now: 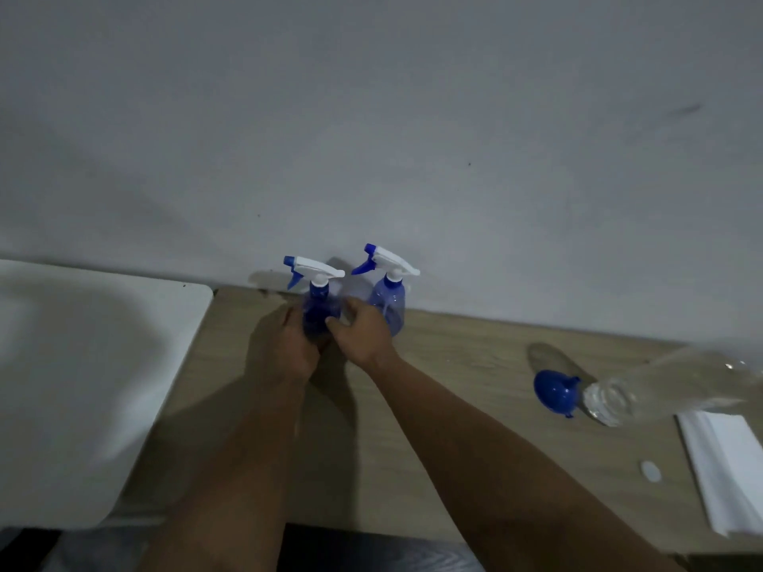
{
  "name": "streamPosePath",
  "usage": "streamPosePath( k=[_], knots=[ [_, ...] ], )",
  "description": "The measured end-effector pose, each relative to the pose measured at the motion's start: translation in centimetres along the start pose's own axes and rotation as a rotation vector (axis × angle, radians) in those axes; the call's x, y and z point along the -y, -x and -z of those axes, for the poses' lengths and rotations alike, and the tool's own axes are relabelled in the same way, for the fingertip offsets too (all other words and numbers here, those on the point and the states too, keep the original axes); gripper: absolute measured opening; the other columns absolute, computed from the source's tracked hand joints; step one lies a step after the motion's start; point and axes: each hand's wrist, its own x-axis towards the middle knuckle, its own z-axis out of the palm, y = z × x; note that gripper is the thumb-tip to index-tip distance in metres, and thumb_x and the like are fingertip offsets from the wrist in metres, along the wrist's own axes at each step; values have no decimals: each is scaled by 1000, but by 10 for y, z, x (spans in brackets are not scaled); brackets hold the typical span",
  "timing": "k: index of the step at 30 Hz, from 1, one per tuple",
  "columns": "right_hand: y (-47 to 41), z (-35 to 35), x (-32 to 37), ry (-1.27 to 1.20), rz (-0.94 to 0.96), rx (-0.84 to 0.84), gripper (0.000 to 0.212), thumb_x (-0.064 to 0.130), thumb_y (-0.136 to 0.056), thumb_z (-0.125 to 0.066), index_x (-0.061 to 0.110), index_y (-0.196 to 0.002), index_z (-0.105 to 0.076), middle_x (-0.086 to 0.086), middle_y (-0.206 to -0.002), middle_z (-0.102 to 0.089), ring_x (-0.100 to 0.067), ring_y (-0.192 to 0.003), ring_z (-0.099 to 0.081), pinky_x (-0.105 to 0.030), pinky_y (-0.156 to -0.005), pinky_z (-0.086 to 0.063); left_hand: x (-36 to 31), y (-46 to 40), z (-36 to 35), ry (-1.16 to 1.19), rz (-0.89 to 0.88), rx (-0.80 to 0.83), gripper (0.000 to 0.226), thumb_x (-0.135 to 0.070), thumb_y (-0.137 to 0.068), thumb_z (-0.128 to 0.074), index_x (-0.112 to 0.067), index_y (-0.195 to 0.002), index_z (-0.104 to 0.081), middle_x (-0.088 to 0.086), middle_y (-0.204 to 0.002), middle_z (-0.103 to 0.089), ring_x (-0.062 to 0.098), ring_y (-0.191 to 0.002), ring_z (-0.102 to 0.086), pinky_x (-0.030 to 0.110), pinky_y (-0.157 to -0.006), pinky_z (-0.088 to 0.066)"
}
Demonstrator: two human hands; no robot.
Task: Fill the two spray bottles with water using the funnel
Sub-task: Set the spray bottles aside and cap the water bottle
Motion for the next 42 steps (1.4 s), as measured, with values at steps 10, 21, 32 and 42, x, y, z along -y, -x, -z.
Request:
streamPosePath(
  k=[10, 21, 32, 42],
  knots=[
    [122, 96, -92, -50, -139, -100, 28, 36, -88, -76, 14, -104, -81, -4, -101, -81, -14, -86, -69, -30, -89, -56, -96, 149, -3, 155, 167, 22, 43, -18, -85, -76, -5, -125, -67, 20, -115, -70, 38, -105, -66, 40, -89, -49],
    [261, 251, -280, 85, -485, -398, 14, 27, -100, -64, 21, -111, -71, -1, -109, -74, -19, -100, -70, -39, -91, -58, -278, 213, -113, 304, -195, 263, 70, -61, -68, -63, -24, -127, -62, -5, -124, -61, 17, -111, -63, 39, -94, -54],
    [260, 334, -356, 325, -502, -200, 48, 33, -102, -59, 25, -148, -48, -8, -137, -51, -30, -117, -63, -44, -99, -56, -442, 221, -152, 314, -286, 320, 111, -68, -58, -83, -45, -151, -25, -15, -153, -41, 16, -126, -57, 42, -104, -48],
    [254, 349, -373, 259, -401, -193, 25, 29, -105, -55, 16, -123, -66, -2, -124, -62, -22, -102, -66, -36, -92, -54, -474, 214, -164, 442, -237, 231, 105, -66, -57, -85, -46, -145, -31, -14, -145, -52, 9, -131, -52, 40, -105, -49]
  ],
)
